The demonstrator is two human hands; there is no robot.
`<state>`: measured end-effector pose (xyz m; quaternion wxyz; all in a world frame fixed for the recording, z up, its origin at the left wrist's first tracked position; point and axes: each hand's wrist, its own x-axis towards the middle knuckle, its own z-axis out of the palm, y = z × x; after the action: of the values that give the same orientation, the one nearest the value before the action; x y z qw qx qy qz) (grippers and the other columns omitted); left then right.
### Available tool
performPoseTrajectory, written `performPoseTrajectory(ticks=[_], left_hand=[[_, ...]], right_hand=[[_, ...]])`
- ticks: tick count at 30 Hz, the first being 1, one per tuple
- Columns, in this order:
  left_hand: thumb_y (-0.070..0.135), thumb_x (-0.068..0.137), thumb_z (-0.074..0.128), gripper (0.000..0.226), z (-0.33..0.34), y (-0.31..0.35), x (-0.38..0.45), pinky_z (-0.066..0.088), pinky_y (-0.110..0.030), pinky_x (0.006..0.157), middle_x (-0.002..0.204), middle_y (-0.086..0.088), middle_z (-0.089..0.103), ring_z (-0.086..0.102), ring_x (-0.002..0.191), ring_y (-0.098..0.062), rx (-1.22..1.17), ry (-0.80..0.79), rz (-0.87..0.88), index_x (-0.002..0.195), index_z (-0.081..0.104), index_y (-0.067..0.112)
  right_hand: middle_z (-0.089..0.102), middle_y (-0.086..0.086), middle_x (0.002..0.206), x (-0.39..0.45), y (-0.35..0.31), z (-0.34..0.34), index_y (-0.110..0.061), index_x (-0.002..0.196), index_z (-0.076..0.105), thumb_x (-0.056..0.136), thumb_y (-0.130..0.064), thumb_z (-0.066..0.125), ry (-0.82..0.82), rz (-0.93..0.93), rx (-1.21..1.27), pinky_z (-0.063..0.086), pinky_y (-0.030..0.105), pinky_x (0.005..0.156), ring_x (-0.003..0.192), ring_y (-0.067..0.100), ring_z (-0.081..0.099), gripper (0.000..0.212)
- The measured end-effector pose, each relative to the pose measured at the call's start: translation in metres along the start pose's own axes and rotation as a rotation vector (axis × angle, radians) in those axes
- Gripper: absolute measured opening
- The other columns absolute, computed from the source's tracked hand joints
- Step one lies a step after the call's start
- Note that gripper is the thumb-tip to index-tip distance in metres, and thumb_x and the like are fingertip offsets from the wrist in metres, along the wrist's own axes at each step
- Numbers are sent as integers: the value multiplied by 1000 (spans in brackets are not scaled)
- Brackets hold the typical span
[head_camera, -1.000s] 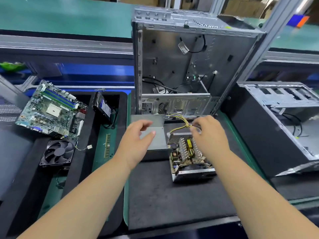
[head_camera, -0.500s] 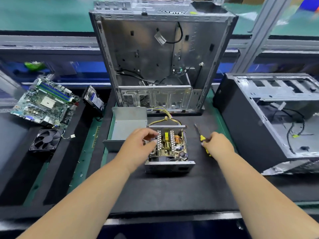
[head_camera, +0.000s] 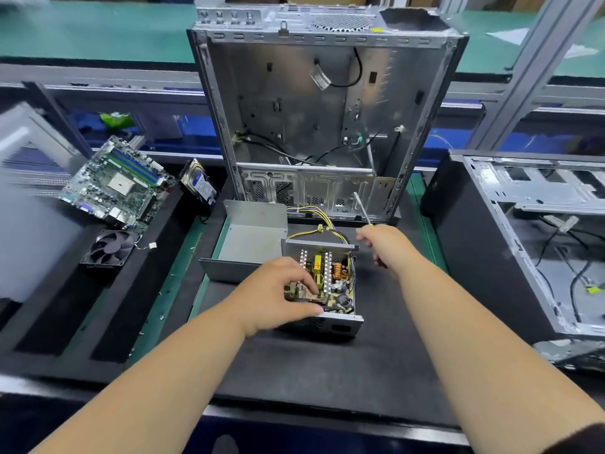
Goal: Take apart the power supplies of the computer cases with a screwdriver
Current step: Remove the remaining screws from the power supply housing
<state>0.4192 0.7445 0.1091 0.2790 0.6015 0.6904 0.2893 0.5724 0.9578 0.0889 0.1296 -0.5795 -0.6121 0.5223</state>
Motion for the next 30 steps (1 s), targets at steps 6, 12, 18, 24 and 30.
performPoseTrajectory(ticks=[6, 12, 18, 24, 30], left_hand=[[47, 68, 87, 30, 6, 9, 3, 40, -26, 95, 98, 14, 54, 47, 103, -9, 156, -62, 25, 91, 72, 33], [48, 69, 84, 32, 11, 9, 7, 40, -28, 87, 89, 14, 58, 50, 90, -11, 311, -53, 69, 90, 66, 31], [43, 70, 83, 26, 18, 8, 6, 35, -21, 63, 72, 15, 52, 51, 73, -6, 310, -11, 58, 83, 64, 32], [44, 64, 88, 34, 20, 9, 9, 47, -26, 64, 67, 13, 58, 53, 68, 1, 240, -13, -51, 77, 60, 29], [37, 63, 91, 35, 17, 11, 12, 52, -33, 68, 62, 10, 61, 52, 59, -4, 197, -77, -137, 73, 61, 21]], right_hand=[[55, 6, 70, 9, -15, 24, -12, 79, 57, 75, -47, 84, -66, 20, -117, 36, 27, 52, 57, 19, 46, 44], [53, 7, 67, 16, -7, 25, -8, 85, 72, 77, -17, 84, -35, -15, 66, 34, 25, 54, 57, 20, 40, 17], [56, 1, 68, 19, 10, 13, -19, 88, 65, 83, -20, 80, -68, -11, 138, 35, 21, 45, 53, 15, 43, 16], [46, 4, 72, 23, 24, 9, -11, 90, 54, 96, -14, 66, -162, -27, 259, 43, 23, 44, 54, 14, 42, 13], [45, 1, 69, 25, 32, 4, -13, 82, 56, 90, -10, 74, -155, 52, 378, 40, 21, 40, 49, 11, 39, 19]])
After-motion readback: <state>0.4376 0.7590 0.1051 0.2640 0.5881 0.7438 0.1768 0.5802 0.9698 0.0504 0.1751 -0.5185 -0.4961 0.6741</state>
